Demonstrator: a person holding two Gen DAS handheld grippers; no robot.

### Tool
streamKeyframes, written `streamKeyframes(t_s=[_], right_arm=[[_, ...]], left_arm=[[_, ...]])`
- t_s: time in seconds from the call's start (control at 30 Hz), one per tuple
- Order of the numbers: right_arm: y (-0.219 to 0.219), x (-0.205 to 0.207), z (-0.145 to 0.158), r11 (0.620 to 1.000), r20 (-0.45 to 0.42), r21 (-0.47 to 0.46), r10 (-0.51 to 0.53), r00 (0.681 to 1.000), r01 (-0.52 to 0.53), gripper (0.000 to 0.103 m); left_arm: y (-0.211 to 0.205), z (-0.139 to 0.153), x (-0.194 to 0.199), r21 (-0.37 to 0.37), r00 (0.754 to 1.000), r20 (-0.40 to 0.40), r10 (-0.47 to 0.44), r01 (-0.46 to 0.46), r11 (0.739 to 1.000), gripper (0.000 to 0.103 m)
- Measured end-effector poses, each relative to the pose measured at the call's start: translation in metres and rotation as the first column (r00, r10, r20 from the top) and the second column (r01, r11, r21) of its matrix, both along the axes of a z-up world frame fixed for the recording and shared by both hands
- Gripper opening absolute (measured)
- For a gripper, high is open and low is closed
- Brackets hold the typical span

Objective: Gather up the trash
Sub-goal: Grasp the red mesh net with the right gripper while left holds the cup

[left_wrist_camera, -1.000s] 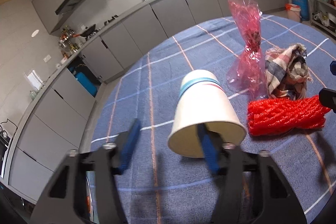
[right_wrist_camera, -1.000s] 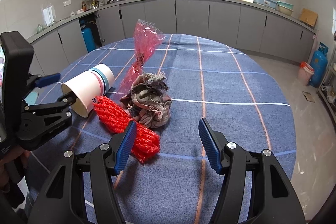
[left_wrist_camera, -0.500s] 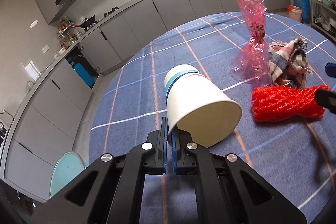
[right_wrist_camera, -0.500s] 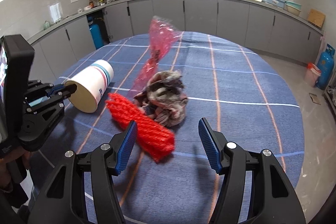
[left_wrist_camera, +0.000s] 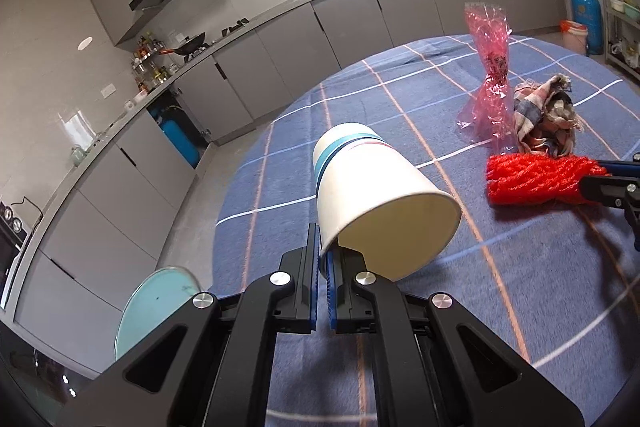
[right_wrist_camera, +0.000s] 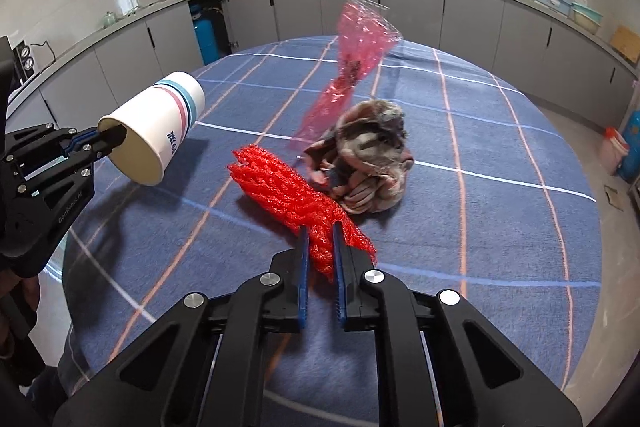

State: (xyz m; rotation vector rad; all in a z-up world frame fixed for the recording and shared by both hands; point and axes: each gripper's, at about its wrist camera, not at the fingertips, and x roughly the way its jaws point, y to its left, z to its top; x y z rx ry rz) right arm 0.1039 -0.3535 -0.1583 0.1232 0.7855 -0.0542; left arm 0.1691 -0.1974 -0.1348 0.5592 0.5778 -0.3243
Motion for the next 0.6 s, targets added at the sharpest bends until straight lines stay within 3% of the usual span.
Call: streamKeyframes(t_s=[0.6], right_arm=[[0.031, -0.013, 0.031, 1.000, 0.113, -0.010, 0.017, 0.993, -0.016, 0.011]], left_arm=[[0.038, 0.015, -0.015, -0.056, 0.998, 0.006, 0.056, -0.055, 0.997, 0.004]])
